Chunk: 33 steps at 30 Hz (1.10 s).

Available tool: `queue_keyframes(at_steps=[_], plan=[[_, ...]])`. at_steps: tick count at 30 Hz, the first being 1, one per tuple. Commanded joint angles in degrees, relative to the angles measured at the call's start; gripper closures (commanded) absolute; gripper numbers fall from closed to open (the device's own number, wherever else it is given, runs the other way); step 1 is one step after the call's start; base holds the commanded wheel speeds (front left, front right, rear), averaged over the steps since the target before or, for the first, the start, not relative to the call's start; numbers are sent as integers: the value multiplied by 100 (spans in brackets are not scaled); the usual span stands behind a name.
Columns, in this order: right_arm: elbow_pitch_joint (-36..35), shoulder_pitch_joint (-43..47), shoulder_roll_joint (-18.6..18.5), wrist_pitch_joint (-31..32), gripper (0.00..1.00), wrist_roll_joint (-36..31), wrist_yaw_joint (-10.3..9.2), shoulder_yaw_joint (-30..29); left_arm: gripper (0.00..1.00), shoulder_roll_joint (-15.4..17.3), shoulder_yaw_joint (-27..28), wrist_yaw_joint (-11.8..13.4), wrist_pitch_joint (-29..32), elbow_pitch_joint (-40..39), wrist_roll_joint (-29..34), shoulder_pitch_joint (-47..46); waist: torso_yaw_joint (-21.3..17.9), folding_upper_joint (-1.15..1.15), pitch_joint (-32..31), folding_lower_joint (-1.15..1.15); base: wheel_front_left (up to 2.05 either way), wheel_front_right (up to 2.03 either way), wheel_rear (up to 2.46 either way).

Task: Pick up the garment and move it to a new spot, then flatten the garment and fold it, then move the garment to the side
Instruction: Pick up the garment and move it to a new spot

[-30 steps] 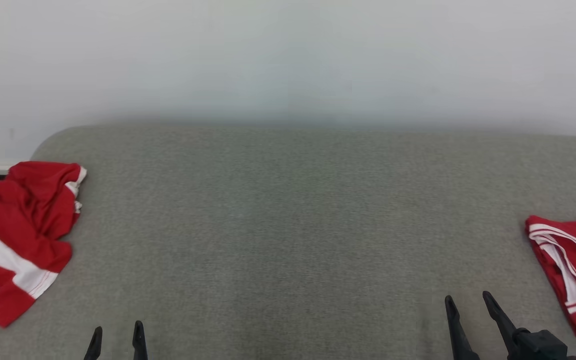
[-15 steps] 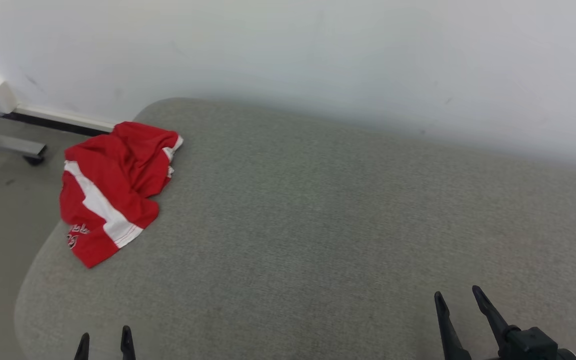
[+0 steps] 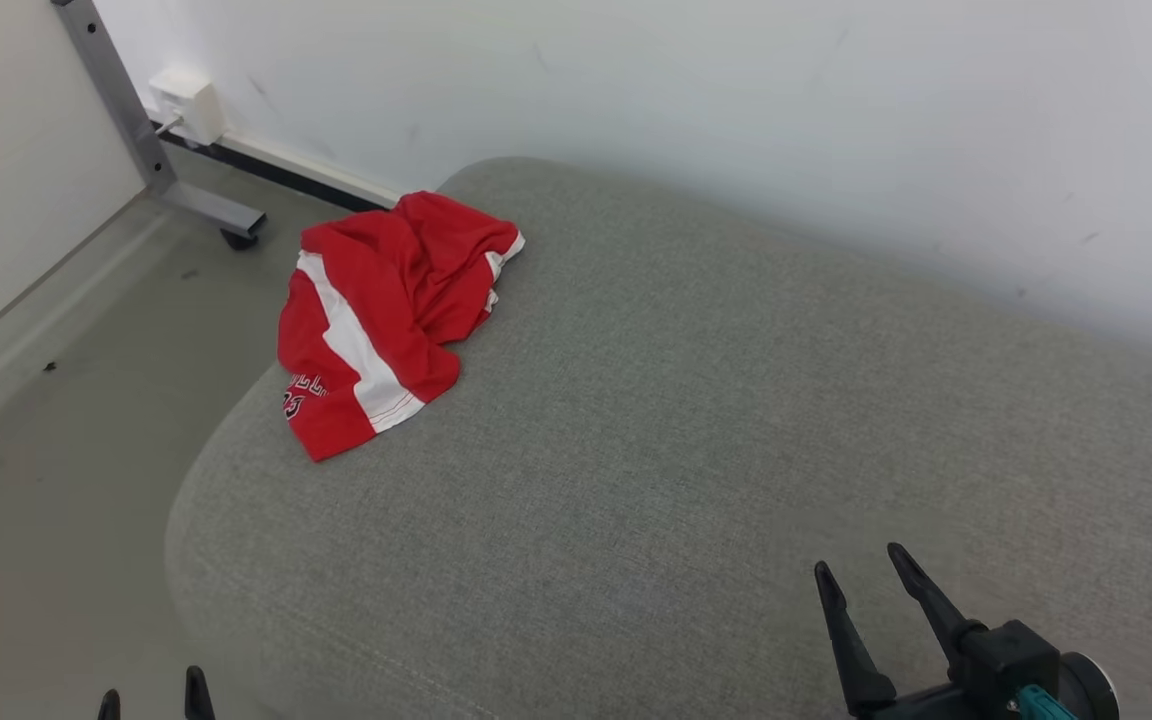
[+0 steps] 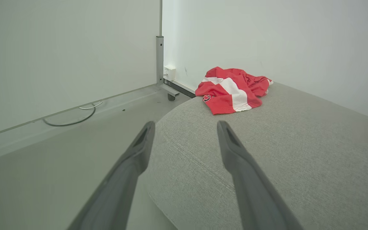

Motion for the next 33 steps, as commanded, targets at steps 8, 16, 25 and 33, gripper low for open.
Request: queue_keyframes(at_steps=[8, 16, 25, 33], plan=[[208, -269, -171, -43, 0, 144, -17, 225, 0, -8, 24, 144, -15, -170, -166, 199, 132, 0, 200, 0, 0, 0, 0], [269, -257, -233, -76, 0, 190, -17, 203, 0, -9, -68, 141, -15, -59, -136, 92, 121, 0, 221, 0, 0, 0, 0], [94, -133, -250, -24, 0, 118, -17, 48, 0, 9, -74, -136, -15, 493, 66, -481, 86, 0, 363, 0, 0, 0, 0], [-688, -224, -516, 379, 0, -124, -17, -111, 0, 277, 39, -369, 47, 1427, -378, -2099, -379, 0, 1216, 0, 0, 0, 0]])
